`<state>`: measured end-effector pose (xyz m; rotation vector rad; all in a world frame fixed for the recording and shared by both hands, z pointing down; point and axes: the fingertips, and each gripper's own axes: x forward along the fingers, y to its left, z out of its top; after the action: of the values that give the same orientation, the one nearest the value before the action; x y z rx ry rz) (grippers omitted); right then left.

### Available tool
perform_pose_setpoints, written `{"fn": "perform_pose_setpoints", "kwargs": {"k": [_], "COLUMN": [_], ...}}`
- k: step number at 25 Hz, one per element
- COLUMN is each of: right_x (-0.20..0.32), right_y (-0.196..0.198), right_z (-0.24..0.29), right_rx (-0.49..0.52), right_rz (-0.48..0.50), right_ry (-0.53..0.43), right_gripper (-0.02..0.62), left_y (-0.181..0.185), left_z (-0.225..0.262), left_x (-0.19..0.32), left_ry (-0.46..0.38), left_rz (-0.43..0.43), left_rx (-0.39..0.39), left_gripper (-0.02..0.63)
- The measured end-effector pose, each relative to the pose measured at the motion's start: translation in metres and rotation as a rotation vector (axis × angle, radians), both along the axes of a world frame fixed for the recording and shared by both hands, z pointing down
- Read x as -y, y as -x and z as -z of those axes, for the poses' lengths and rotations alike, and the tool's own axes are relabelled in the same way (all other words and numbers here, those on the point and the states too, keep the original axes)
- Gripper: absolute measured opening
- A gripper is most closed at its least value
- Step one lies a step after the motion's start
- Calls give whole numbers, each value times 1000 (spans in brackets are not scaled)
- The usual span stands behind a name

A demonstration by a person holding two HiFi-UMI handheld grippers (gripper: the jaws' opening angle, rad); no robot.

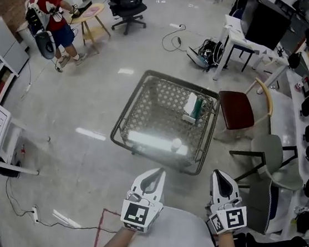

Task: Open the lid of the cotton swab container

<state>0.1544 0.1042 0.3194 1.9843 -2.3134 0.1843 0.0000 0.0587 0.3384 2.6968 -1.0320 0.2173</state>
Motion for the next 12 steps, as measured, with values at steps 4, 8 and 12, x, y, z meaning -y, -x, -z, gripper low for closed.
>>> {"fn": "perform_pose_setpoints", "kwargs": {"k": [4, 8, 12], "right_x": [40, 66, 84], "right_y": [3, 2, -3], "right_z": [-8, -15, -21], "right_rx": [-19, -22, -17], "right_rz": [-16, -47, -59], "right_ry": [-1, 10, 35], "right_gripper": [0, 0, 0], "left_y": [4, 4, -8], "left_z": [-16, -29, -37], "left_x": [40, 69, 84], "left_ry": [6, 21, 39], "left_rz": [-28, -65, -110], "left_rx": [4, 14, 34], "left_gripper": [5, 5, 5]}}
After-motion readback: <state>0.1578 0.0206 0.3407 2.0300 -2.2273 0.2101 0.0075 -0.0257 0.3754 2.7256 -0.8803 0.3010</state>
